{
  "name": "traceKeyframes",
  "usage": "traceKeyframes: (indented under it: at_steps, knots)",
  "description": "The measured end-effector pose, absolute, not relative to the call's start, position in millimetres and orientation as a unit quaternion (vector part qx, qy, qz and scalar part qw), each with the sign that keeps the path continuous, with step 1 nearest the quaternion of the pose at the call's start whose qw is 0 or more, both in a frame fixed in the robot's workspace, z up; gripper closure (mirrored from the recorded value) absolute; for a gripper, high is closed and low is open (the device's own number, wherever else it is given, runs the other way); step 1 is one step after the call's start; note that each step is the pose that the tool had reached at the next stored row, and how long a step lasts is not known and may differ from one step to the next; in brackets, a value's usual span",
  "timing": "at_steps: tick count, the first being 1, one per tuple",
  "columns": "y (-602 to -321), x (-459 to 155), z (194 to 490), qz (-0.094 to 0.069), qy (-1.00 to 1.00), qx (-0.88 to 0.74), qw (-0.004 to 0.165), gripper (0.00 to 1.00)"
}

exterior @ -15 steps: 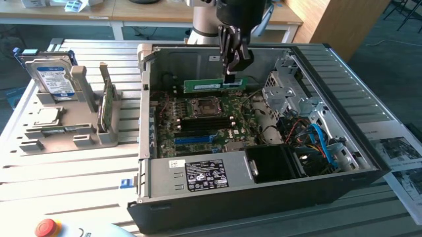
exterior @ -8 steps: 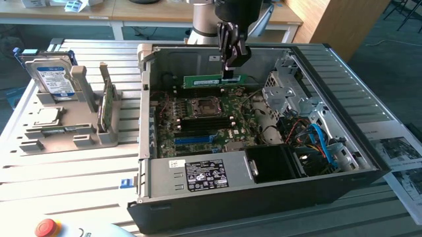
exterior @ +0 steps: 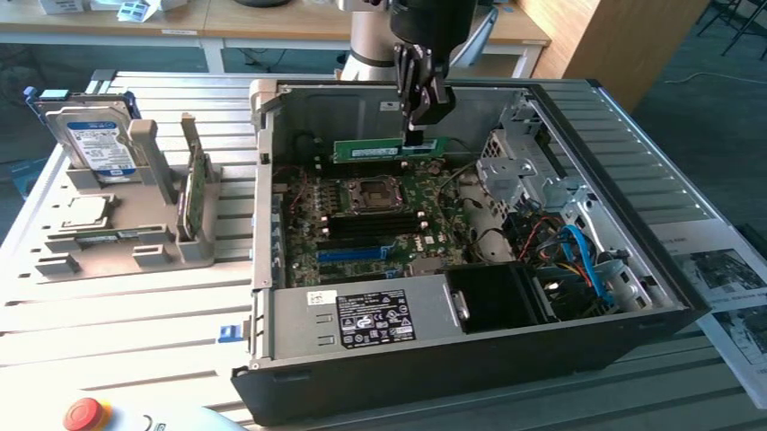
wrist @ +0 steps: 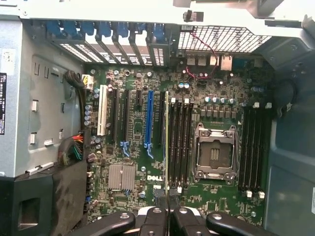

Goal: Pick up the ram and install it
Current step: 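Insert the ram into the slot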

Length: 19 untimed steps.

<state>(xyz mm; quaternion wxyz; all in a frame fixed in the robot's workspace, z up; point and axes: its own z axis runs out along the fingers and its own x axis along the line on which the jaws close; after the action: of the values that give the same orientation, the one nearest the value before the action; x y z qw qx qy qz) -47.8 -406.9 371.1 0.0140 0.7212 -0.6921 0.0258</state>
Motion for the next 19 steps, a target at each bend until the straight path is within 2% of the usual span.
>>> traceKeyframes:
  at_steps: [19]
  knots:
    - [-404.6, -48.1, 369.9, 0.026, -0.703, 0.711, 0.014, 0.88]
